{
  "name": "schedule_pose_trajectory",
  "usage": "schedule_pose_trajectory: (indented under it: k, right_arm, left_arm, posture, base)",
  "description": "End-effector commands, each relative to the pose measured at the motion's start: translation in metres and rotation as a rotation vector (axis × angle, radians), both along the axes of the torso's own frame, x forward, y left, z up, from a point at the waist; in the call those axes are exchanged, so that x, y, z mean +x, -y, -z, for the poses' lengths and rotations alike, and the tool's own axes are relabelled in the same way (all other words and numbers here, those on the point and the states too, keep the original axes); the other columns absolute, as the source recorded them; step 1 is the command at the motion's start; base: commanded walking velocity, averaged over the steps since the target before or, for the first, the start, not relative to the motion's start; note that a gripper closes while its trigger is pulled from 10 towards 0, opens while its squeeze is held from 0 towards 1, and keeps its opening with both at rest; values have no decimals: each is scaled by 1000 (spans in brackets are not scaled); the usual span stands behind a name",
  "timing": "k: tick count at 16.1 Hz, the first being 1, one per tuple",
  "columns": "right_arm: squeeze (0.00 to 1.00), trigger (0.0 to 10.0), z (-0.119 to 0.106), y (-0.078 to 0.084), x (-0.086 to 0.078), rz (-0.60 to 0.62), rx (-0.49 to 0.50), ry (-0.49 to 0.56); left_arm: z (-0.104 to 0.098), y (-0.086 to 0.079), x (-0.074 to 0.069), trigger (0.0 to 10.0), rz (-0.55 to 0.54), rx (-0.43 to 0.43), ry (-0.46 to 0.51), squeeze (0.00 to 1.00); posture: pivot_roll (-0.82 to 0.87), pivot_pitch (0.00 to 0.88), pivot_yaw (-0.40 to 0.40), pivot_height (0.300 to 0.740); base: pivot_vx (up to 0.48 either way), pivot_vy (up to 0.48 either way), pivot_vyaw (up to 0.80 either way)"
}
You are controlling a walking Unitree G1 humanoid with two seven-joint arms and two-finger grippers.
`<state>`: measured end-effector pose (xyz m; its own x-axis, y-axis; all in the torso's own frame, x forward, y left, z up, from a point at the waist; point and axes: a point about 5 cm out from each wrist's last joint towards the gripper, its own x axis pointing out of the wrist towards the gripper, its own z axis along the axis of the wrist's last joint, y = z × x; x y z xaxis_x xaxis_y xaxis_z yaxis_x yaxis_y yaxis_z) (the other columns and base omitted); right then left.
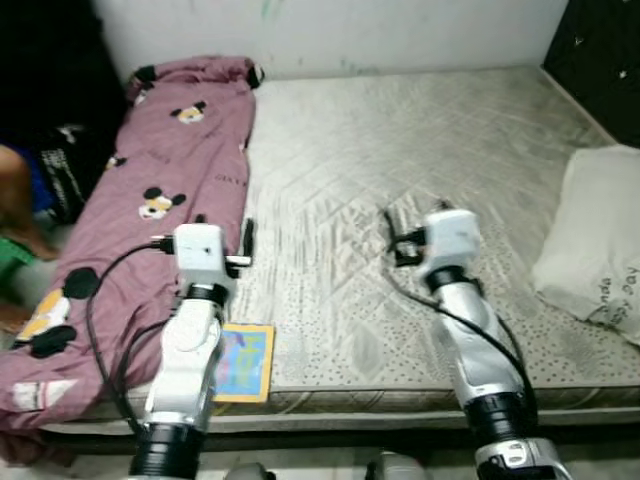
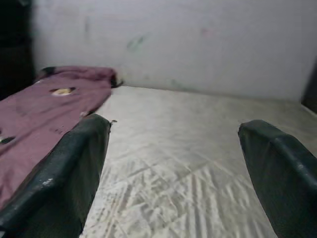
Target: Clean up the room
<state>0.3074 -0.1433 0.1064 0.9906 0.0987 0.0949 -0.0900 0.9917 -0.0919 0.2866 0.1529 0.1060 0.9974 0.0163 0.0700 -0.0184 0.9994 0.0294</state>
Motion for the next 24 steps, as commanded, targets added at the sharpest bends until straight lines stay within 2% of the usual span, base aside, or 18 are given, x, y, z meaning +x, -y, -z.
schedule_pose_trajectory:
  k: [1,4,8,10,14,17,19,21,22,24]
  right_arm:
    - [0,10000,-4,-3,-3,3,24,23]
    - [0,10000,-1,1,-8,1,18,13]
    - [0,10000,8,16,-10,26,6,-25]
    - [0,10000,10,8,-9,0,-9,-33]
    - [0,10000,8,6,-8,-3,-4,-11]
    - [0,10000,7,2,-8,-3,-6,-6]
    - [0,10000,7,-5,-5,-67,-34,-10]
    - [0,10000,7,-12,-1,-127,-54,-18]
    - [0,10000,8,-17,2,-165,-62,-25]
    - [0,10000,9,-24,5,-198,-65,-33]
  left_arm:
    - [4,-7,0,10000,-29,5,-18,0]
    - [7,-5,0,10000,-3,-6,-36,0]
    - [14,-12,-10,10000,-20,-12,-61,0]
    - [15,-9,-11,10000,4,2,-58,0]
    - [16,-5,-11,10000,29,-2,-65,0]
    - [17,-4,-9,10000,40,5,-71,0]
    - [16,-5,-10,10000,15,-3,-61,0]
    - [17,-8,-16,10000,-30,-27,-58,0]
    - [18,-10,-20,10000,-59,-39,-56,0]
    - [20,-13,-24,10000,-86,-41,-58,0]
  posture:
    - [-109,0,112,740]
    - [-115,0,108,740]
    - [-88,0,75,740]
    - [-80,0,71,740]
    - [-81,0,88,740]
    - [-89,0,105,740]
    - [-54,0,52,740]
    - [-33,0,21,740]
    - [-2,0,-21,740]
    - [21,0,-45,740]
  base:
    - [0,0,0]
    - [0,0,0]
    - [0,0,0]
    - [0,0,-400]
    - [0,0,-702]
    - [0,0,0]
    - [0,0,0]
    - [0,0,0]
    - [0,0,0]
    - [0,0,0]
